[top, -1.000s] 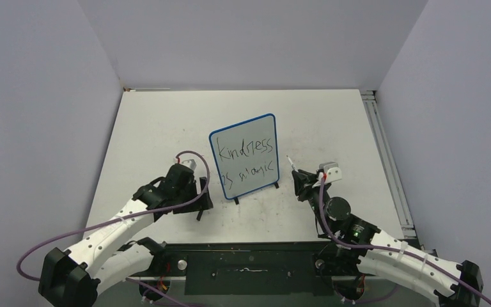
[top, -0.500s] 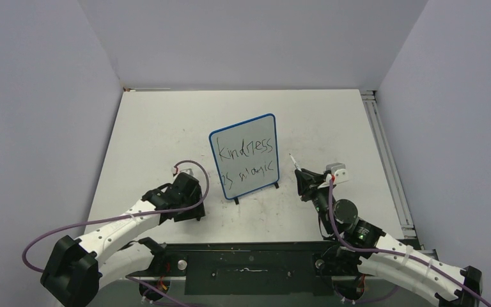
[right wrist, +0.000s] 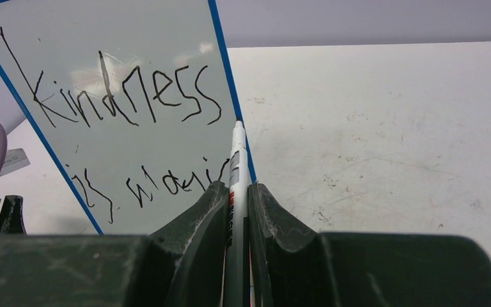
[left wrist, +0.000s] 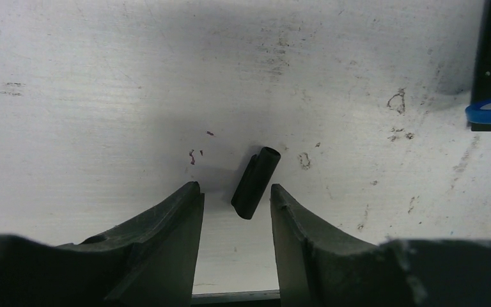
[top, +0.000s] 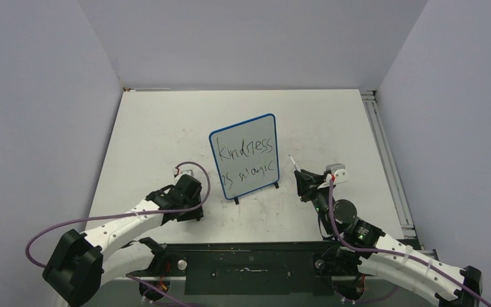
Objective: Write a sentence on the whiteboard
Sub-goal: Close the whiteboard marker at the center of the board.
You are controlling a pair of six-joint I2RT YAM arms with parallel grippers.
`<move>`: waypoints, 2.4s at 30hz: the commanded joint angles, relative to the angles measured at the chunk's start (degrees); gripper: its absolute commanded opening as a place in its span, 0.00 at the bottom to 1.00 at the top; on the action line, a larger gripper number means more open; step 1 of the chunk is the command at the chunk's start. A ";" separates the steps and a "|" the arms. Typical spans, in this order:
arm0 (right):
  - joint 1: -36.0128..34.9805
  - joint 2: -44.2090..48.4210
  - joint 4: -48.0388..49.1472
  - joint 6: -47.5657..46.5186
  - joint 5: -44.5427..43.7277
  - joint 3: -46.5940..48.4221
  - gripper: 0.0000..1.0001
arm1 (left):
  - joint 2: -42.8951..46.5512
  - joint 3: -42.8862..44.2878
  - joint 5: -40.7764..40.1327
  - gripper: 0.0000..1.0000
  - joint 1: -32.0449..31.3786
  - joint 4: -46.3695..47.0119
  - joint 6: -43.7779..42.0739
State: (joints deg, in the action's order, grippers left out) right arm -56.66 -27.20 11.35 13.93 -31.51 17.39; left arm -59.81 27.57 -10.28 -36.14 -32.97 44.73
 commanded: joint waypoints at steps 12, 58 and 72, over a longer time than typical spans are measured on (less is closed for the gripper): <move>0.07 -2.28 2.37 1.27 0.03 -0.42 0.10 | -7.27 2.69 -6.01 0.30 -5.71 0.19 0.39; 7.18 -30.22 -39.71 3.52 62.54 47.30 0.05 | 34.80 12.63 13.39 0.00 -12.43 6.06 -49.75; 12.02 -38.55 -51.32 -0.10 77.70 56.25 0.05 | 30.21 9.50 22.06 0.00 -18.61 10.08 -48.55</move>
State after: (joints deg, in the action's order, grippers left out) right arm -44.71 -64.42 -38.35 15.18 40.07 72.27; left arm -27.20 37.50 9.34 -52.82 -28.51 -3.70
